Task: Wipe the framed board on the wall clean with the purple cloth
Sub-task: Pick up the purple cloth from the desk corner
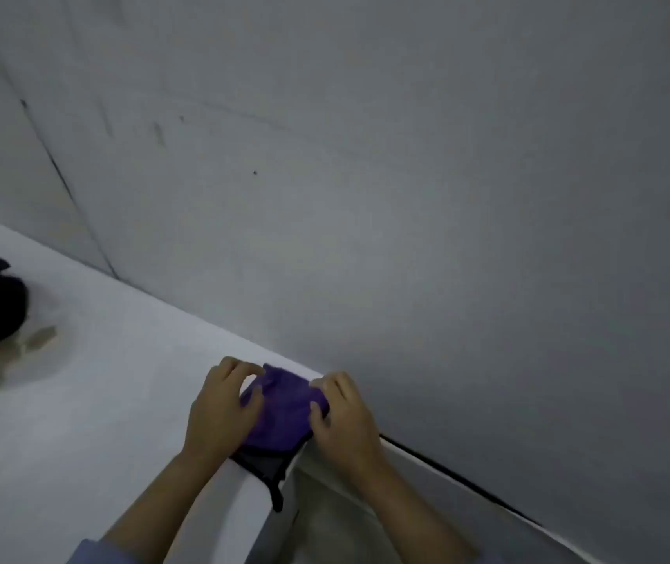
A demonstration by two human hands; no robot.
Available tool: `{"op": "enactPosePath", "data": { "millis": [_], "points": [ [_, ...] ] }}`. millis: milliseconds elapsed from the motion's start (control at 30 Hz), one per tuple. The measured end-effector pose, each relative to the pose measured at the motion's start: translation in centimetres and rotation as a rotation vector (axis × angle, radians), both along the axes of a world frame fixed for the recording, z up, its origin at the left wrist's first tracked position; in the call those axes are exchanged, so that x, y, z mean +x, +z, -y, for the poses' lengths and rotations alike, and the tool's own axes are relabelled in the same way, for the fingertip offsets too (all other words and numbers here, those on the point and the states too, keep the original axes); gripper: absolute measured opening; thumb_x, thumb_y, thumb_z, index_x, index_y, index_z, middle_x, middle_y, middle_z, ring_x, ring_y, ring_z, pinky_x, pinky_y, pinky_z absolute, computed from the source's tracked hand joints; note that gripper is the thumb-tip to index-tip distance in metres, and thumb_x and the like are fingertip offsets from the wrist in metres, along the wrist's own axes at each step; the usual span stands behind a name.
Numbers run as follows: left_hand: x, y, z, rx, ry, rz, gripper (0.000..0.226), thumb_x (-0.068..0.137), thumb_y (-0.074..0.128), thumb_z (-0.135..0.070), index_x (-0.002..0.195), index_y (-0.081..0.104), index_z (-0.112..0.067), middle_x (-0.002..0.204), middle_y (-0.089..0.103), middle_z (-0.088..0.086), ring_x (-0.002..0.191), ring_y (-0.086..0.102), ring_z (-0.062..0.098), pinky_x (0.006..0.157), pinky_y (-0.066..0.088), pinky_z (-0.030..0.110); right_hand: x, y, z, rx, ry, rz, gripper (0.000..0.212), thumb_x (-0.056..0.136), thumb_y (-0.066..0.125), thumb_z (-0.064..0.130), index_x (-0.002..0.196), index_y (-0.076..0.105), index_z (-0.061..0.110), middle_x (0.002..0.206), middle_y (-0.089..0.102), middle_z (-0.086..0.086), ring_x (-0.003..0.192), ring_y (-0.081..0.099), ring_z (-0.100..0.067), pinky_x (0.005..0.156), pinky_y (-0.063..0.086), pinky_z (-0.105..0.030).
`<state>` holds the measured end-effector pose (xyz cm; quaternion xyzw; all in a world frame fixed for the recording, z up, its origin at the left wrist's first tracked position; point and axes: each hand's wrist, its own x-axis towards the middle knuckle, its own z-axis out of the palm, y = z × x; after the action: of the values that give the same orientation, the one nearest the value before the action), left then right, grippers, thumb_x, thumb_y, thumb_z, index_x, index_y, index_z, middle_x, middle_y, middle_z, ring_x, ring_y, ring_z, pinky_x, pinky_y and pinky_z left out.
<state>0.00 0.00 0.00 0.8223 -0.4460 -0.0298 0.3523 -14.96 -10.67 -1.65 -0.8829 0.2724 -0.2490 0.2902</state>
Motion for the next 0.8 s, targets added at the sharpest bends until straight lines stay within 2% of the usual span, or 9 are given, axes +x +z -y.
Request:
{"op": "enactPosePath", "data": {
  "millis": [100,200,300,400,500,600,667,733,800],
  "points": [
    [1.0,-3.5,0.2,0.117,0.095,-0.145,0.030,0.088,0.060,-0.022,0.116,0.059,-0.014,0.115,0.057,0.004,0.100,0.049,0.014,0.075,0.040,0.023,1.0,-3.2,1.1,0.069,-0.029,-0.140,0.041,0.088,0.053,0.027,0.124,0.052,0.009,0.122,0.051,-0.006,0.112,0.046,-0.019,0.094,0.047,-0.037],
    [1.6,-5.6,1.1,0.200,0.119,-0.212,0.044,0.089,0.058,-0.027,0.129,0.051,-0.011,0.128,0.055,0.008,0.112,0.049,0.023,0.087,0.042,0.032,1.7,-5.1,1.8,0.169,-0.065,-0.269,0.055,0.091,0.056,0.035,0.139,0.039,0.012,0.134,0.041,-0.004,0.122,0.037,-0.018,0.101,0.041,-0.032],
    [2.1,-6.6,3.1,0.194,0.149,-0.196,0.048,0.090,0.057,-0.028,0.133,0.048,-0.010,0.131,0.055,0.008,0.116,0.046,0.026,0.089,0.042,0.034,2.4,-6.4,2.4,0.140,-0.110,-0.241,0.050,0.089,0.059,0.038,0.131,0.049,0.013,0.122,0.046,-0.003,0.113,0.041,-0.015,0.094,0.047,-0.033],
    [2.3,-7.3,4.8,0.157,0.136,-0.196,0.050,0.089,0.060,-0.026,0.134,0.047,-0.010,0.123,0.059,0.008,0.109,0.049,0.024,0.085,0.042,0.031,2.9,-7.1,2.4,0.123,-0.140,-0.191,0.038,0.088,0.061,0.035,0.120,0.057,0.015,0.115,0.051,-0.002,0.108,0.044,-0.015,0.092,0.047,-0.032],
    [2.5,-7.6,5.5,0.122,0.142,-0.198,0.045,0.086,0.064,-0.021,0.129,0.053,-0.011,0.108,0.063,0.009,0.097,0.053,0.023,0.079,0.044,0.029,3.0,-7.2,2.4,0.230,-0.186,-0.103,0.035,0.087,0.064,0.030,0.118,0.059,0.015,0.114,0.052,0.001,0.109,0.043,-0.011,0.091,0.042,-0.021],
    [2.2,-7.0,6.2,0.056,0.153,-0.195,0.029,0.084,0.066,-0.016,0.113,0.064,-0.012,0.101,0.064,0.008,0.081,0.055,0.014,0.072,0.042,0.020,2.3,-7.2,2.9,0.361,-0.175,0.052,0.024,0.082,0.071,0.019,0.105,0.065,0.016,0.104,0.057,0.003,0.098,0.051,-0.007,0.082,0.046,-0.018],
    [1.7,-6.1,6.7,-0.020,0.164,-0.207,0.020,0.082,0.069,-0.015,0.101,0.067,-0.016,0.095,0.064,0.003,0.072,0.054,0.007,0.064,0.039,0.014,1.3,-6.6,3.6,0.415,-0.158,0.149,0.022,0.078,0.074,0.013,0.099,0.067,0.017,0.097,0.057,0.005,0.090,0.054,-0.002,0.076,0.045,-0.010],
    [0.6,-5.2,7.3,-0.103,0.136,-0.194,0.016,0.079,0.071,-0.015,0.091,0.065,-0.023,0.090,0.064,-0.003,0.070,0.057,0.006,0.062,0.043,0.017,-0.3,-5.9,4.4,0.390,-0.134,0.270,0.023,0.073,0.076,0.014,0.094,0.069,0.019,0.092,0.058,0.007,0.086,0.055,0.000,0.073,0.042,-0.006],
    [-0.9,-4.0,7.8,-0.182,0.092,-0.203,0.015,0.078,0.072,-0.015,0.085,0.064,-0.027,0.089,0.065,-0.008,0.070,0.061,0.012,0.061,0.046,0.025,-2.2,-4.9,5.4,0.341,-0.085,0.370,0.025,0.068,0.074,0.020,0.092,0.068,0.025,0.092,0.060,0.008,0.088,0.057,0.000,0.075,0.042,-0.007]
  ]
}}
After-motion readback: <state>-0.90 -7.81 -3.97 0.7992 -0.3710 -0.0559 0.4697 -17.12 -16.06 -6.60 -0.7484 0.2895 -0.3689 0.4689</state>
